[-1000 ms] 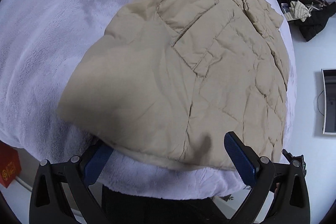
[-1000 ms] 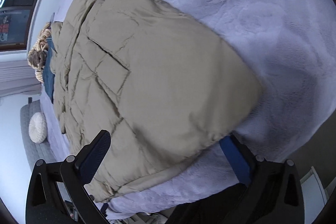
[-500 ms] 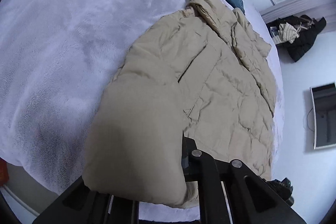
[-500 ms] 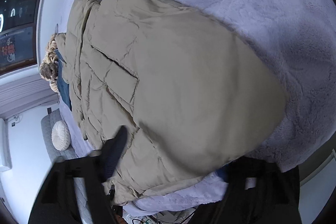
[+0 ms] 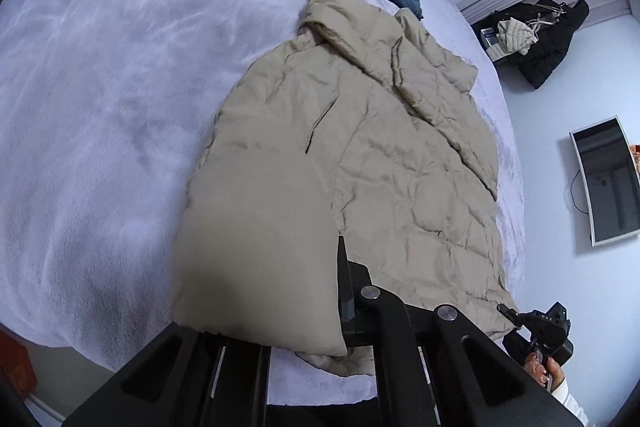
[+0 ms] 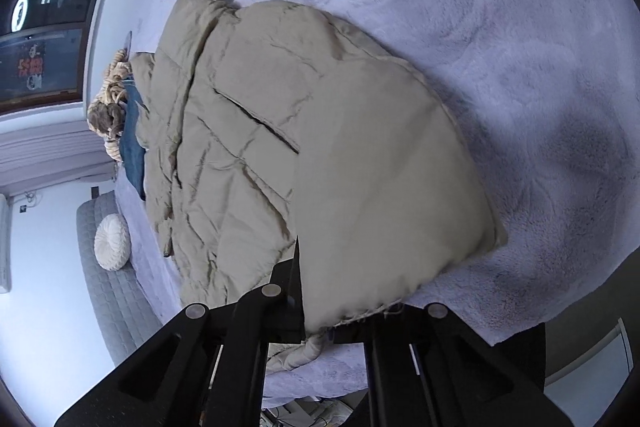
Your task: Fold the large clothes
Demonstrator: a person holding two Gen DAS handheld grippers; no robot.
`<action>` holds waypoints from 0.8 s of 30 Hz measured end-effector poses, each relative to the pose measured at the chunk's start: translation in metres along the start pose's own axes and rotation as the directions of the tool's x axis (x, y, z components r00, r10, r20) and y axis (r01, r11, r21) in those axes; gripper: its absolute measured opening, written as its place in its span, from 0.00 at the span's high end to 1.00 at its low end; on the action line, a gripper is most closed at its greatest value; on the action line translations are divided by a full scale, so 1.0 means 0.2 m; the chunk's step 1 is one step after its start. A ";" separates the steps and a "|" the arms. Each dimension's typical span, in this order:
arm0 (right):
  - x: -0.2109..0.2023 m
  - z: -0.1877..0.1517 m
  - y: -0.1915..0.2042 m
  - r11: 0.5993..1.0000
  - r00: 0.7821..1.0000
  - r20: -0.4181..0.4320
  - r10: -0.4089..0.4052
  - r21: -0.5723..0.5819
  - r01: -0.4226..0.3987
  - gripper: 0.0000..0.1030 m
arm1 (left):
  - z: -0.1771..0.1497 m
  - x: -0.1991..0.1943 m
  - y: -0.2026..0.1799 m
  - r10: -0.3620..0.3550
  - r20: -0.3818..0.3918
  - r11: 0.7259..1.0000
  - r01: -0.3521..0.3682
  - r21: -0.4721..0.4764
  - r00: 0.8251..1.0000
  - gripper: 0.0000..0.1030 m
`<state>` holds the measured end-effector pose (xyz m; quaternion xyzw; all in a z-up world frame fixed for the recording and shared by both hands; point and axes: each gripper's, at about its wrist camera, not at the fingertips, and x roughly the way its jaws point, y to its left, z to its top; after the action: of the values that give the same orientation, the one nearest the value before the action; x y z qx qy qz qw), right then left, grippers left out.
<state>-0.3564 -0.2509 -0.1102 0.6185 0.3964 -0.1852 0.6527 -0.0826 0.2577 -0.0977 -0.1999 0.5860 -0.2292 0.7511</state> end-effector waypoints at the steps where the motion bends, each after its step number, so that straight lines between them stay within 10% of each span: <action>1: -0.02 0.01 0.03 1.000 1.000 0.002 0.013 -0.012 -0.013 0.94 | 0.03 -0.02 -0.03 -0.005 0.011 1.000 0.005 0.007 1.000 0.90; 12: -0.13 0.33 0.64 0.965 0.995 0.030 0.090 -0.249 -0.080 0.94 | 0.52 -0.19 -0.45 -0.053 0.203 0.996 0.038 0.079 0.978 0.90; 24: 0.16 1.02 1.49 0.856 1.000 0.004 0.015 -0.517 -0.011 0.94 | 1.32 0.19 -0.84 0.102 0.295 0.973 -0.157 0.169 0.950 0.90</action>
<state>-0.0588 -0.3888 0.0462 0.4224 0.4247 -0.0701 0.7977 0.1639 0.1077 0.0300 -0.1188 0.4593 -0.2029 0.8566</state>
